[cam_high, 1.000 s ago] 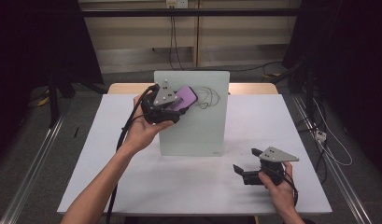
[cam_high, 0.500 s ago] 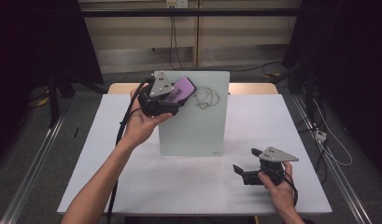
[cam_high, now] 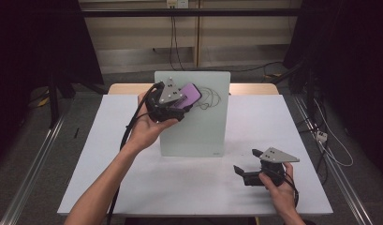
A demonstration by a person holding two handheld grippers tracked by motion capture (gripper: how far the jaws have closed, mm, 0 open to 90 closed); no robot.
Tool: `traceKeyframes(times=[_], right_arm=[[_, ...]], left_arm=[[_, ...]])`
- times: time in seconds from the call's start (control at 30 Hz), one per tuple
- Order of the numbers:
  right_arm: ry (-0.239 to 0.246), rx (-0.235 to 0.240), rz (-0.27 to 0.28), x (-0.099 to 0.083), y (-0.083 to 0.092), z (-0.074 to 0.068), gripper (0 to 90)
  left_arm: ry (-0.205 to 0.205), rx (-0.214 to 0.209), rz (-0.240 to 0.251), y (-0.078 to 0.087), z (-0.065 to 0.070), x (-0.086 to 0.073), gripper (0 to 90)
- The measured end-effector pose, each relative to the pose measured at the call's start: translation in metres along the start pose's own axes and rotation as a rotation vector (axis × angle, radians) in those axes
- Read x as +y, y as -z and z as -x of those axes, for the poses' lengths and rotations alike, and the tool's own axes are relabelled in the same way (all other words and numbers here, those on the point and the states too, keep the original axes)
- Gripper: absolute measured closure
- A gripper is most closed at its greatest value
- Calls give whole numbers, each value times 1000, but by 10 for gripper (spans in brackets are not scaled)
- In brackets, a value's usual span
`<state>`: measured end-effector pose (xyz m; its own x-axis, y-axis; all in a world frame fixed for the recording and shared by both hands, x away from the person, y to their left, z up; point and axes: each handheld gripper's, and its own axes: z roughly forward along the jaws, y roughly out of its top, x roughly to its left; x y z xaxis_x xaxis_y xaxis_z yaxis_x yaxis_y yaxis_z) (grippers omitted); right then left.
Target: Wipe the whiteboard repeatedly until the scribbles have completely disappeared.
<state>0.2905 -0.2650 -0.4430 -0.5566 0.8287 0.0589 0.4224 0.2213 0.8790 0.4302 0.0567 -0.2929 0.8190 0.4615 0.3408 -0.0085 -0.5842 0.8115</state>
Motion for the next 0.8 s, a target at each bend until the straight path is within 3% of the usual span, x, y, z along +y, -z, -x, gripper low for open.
traceKeyframes(times=[0.5, 0.7, 0.8], right_arm=[[3, 1, 2, 0, 1, 0, 55], [4, 0, 5, 0, 1, 0, 55], [5, 2, 5, 0, 1, 0, 55]], left_arm=[[-59, -99, -78, -30, 44, -14, 411], [-70, -99, -86, -33, 48, -16, 411], [-46, -95, -71, -31, 44, -14, 411]])
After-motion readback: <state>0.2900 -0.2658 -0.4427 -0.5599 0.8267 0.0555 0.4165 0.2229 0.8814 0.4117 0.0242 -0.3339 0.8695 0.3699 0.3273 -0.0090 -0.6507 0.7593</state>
